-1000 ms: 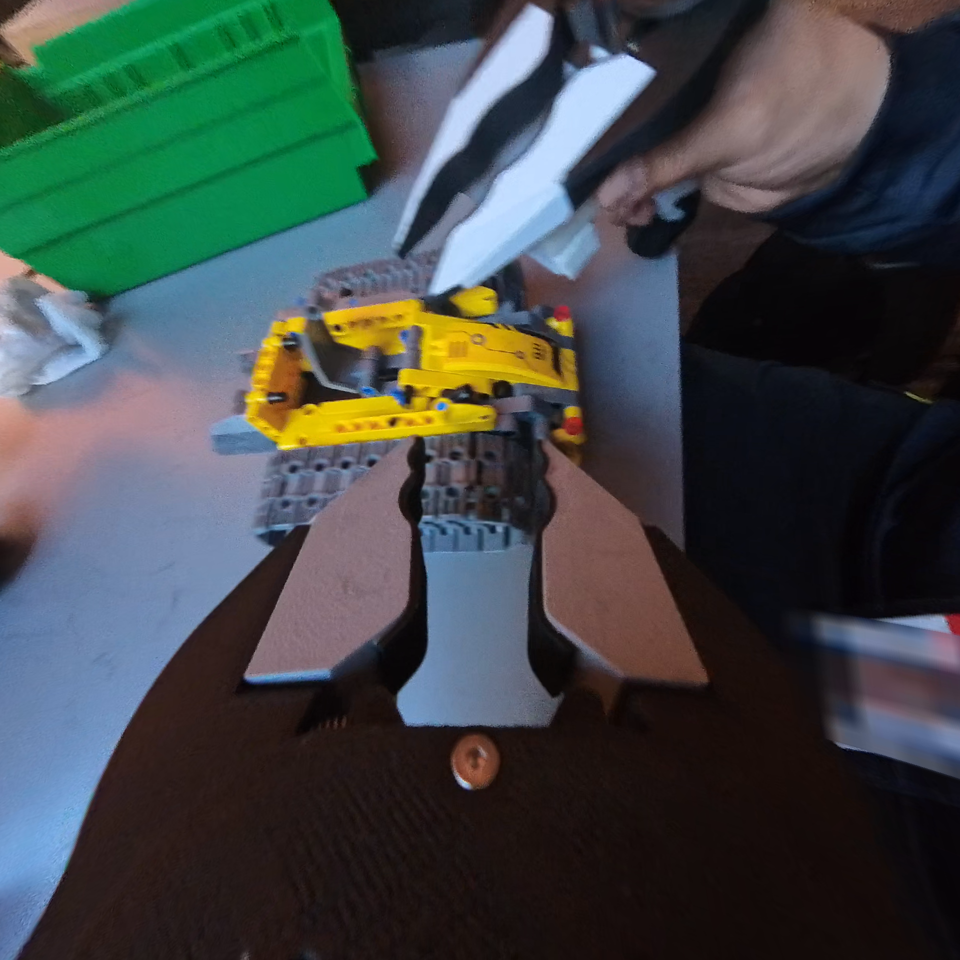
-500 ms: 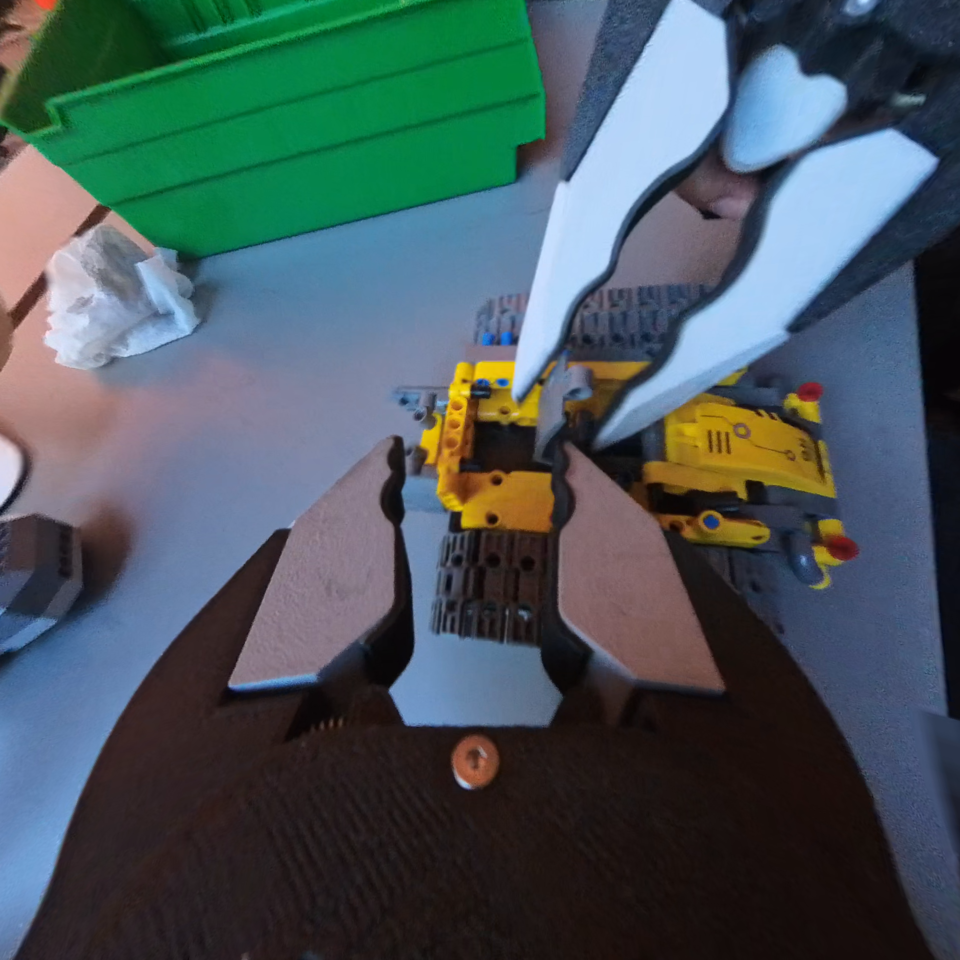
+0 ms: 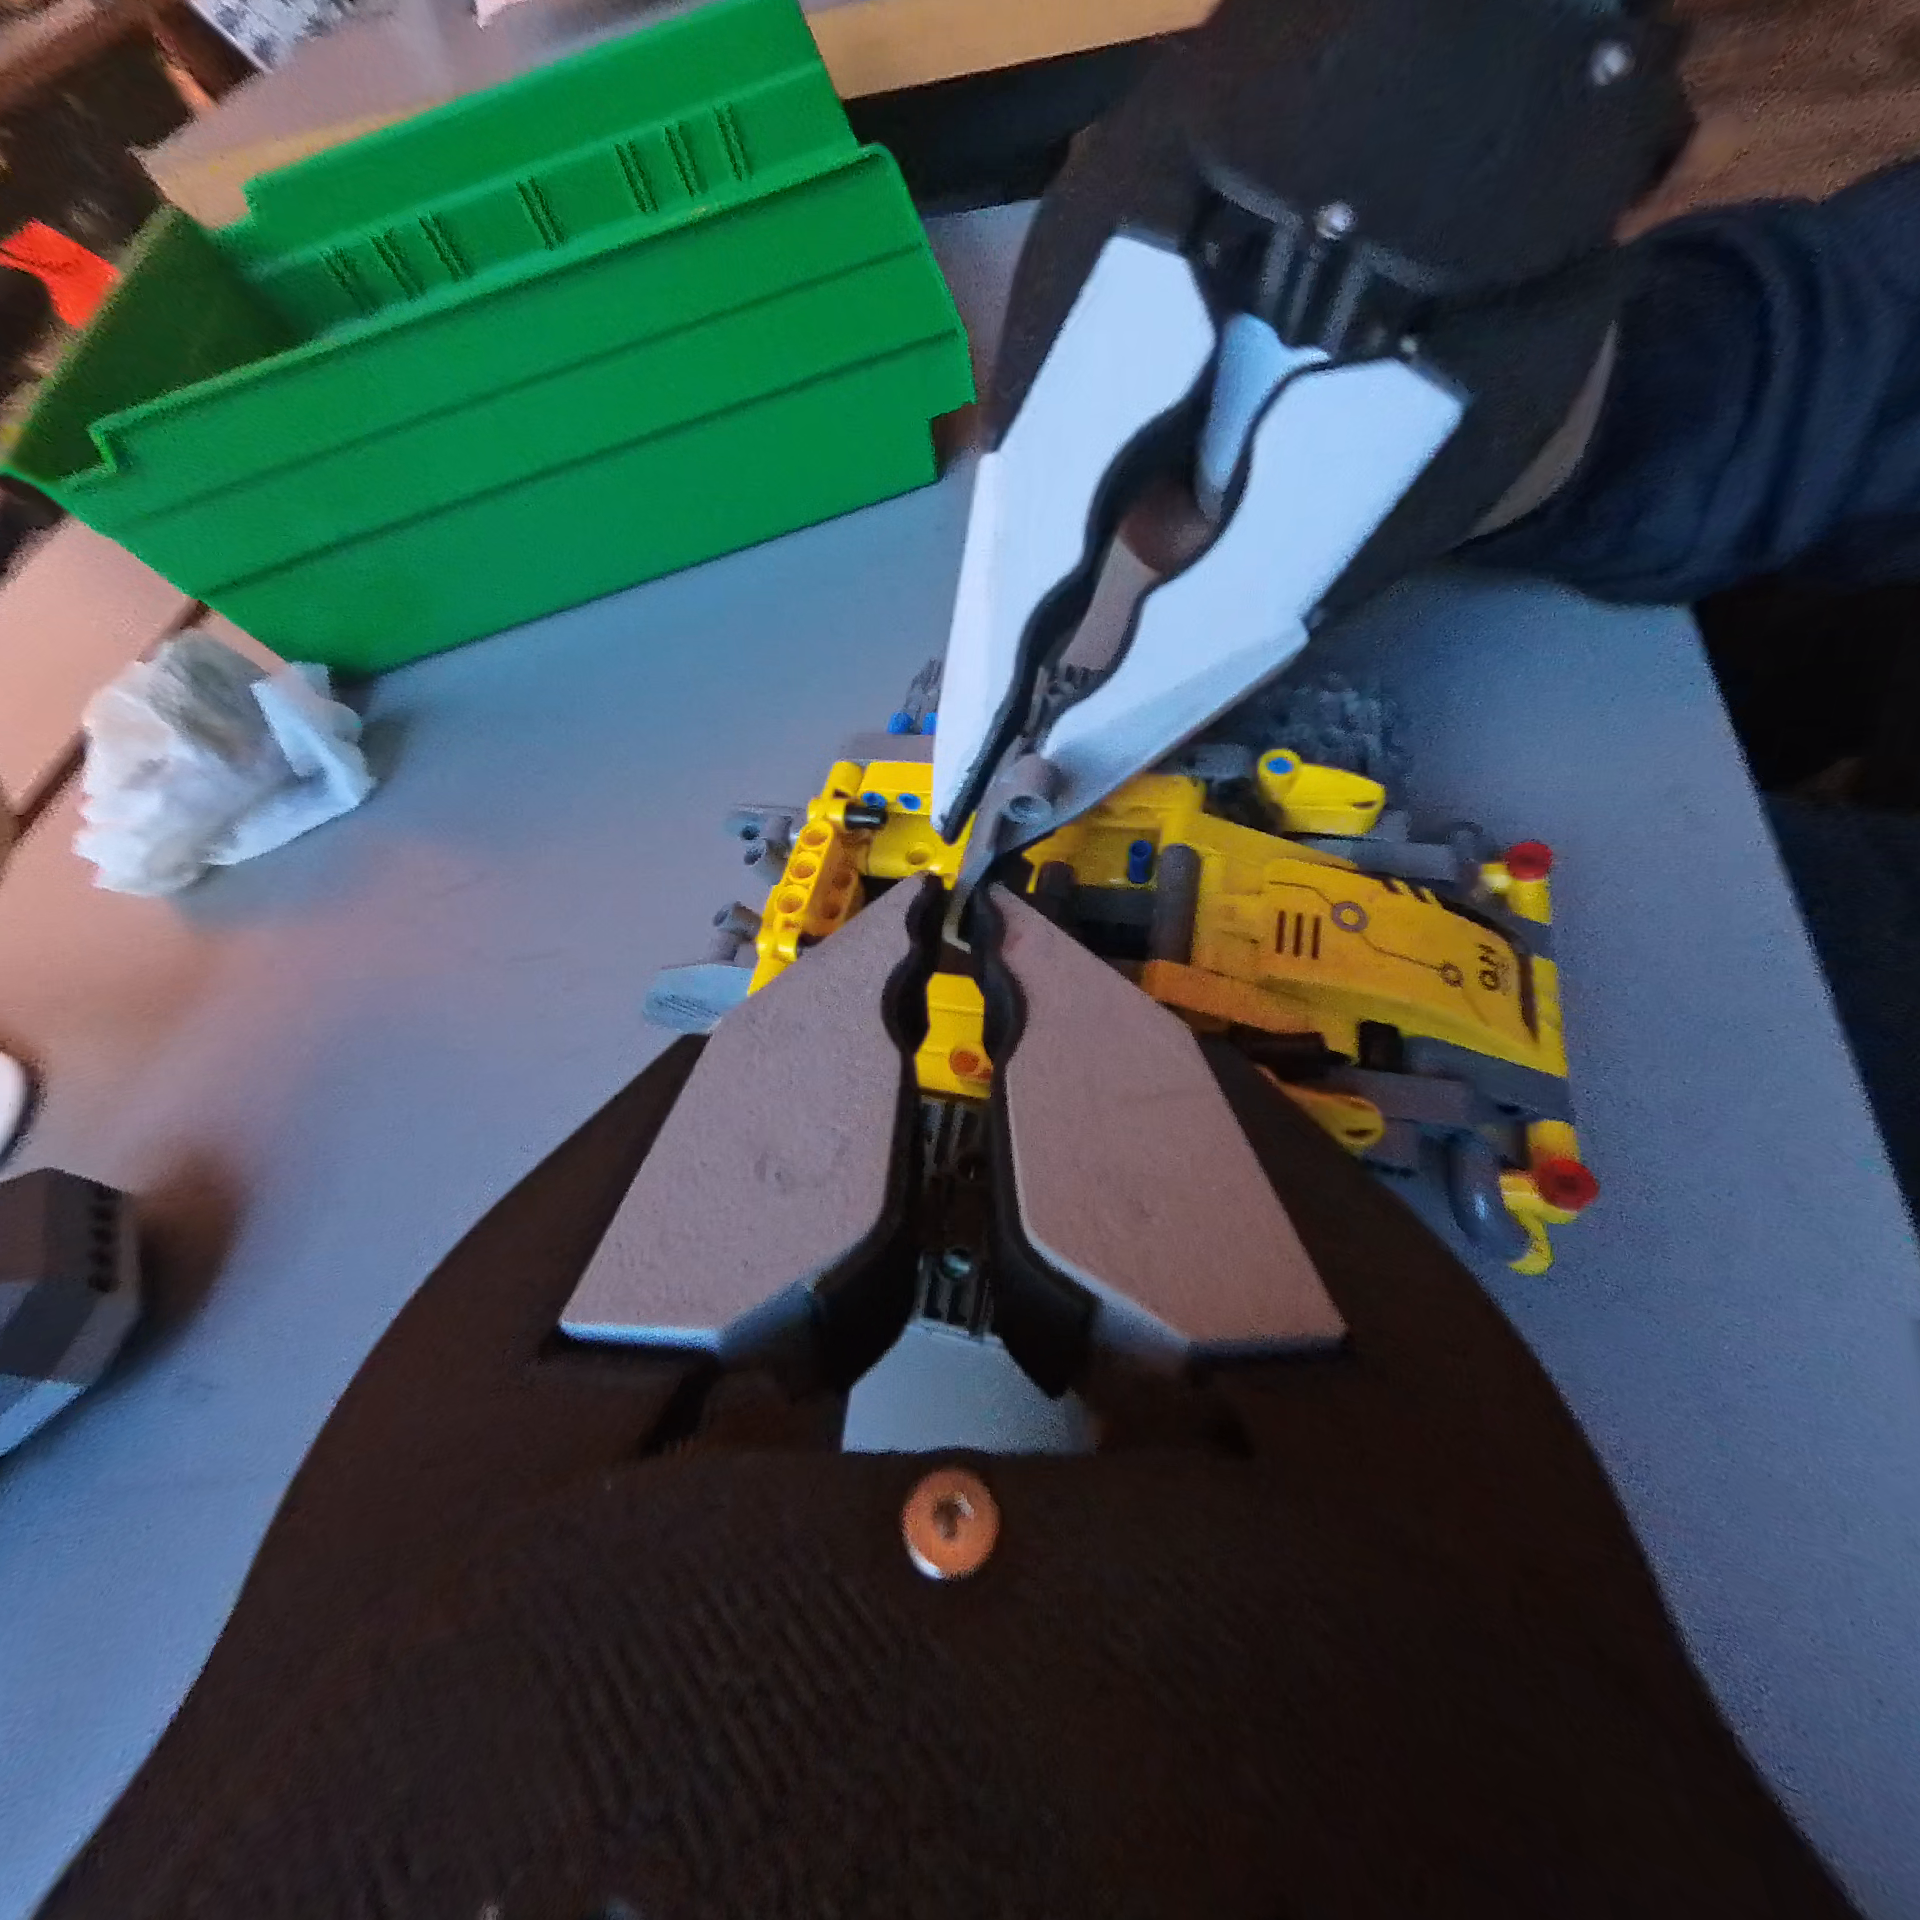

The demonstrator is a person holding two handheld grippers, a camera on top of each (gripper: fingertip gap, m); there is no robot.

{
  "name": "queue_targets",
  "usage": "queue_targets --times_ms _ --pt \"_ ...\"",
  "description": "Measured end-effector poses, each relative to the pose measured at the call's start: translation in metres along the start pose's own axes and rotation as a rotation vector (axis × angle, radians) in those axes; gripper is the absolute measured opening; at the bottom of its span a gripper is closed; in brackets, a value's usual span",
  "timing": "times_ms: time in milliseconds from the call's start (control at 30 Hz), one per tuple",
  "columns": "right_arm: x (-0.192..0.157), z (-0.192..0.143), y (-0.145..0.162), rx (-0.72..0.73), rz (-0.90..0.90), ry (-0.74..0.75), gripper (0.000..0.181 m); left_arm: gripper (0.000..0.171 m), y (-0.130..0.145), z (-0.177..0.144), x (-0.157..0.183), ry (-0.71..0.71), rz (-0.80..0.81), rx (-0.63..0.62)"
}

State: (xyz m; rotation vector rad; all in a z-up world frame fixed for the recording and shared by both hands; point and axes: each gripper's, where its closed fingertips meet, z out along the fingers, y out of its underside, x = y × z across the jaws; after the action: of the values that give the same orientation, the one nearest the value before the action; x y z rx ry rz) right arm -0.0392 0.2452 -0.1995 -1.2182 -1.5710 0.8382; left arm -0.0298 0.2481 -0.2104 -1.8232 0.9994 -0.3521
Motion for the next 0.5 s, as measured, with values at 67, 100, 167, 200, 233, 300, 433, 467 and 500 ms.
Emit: queue_targets --times_ms 67,100,167,200,233,300,433,467,500 --pt "-0.001 -0.001 0.0 -0.001 0.041 -0.031 0.002 0.001 0.001 0.0 0.0 -0.026 0.056 -0.015" --pt "-0.002 -0.001 -0.001 0.0 0.022 -0.014 0.002 0.001 0.001 -0.001 0.001 -0.017 0.046 -0.017" --pt "-0.006 -0.003 -0.003 0.007 -0.017 0.0 0.002 0.002 0.001 -0.003 0.007 0.055 0.001 -0.014" --pt "-0.008 -0.005 -0.006 0.027 -0.014 -0.005 0.004 0.002 0.001 -0.005 0.011 0.094 -0.018 -0.01" --pt "-0.009 -0.009 -0.01 0.053 0.002 -0.009 0.01 0.003 0.001 -0.007 0.014 0.122 -0.03 -0.004" --pt "-0.01 -0.015 -0.012 0.083 0.066 -0.045 0.021 0.004 0.001 -0.012 0.021 0.185 -0.044 0.009" --pt "0.005 -0.02 0.004 0.011 0.267 -0.054 0.038 0.0 -0.019 -0.042 -0.001 0.224 -0.175 0.186" --pt "0.01 -0.021 0.009 -0.011 0.28 -0.036 0.037 0.0 -0.03 -0.054 -0.015 0.206 -0.254 0.288" --pt "0.016 -0.022 0.012 -0.026 0.288 -0.019 0.033 0.005 -0.034 -0.063 -0.031 0.185 -0.336 0.361"
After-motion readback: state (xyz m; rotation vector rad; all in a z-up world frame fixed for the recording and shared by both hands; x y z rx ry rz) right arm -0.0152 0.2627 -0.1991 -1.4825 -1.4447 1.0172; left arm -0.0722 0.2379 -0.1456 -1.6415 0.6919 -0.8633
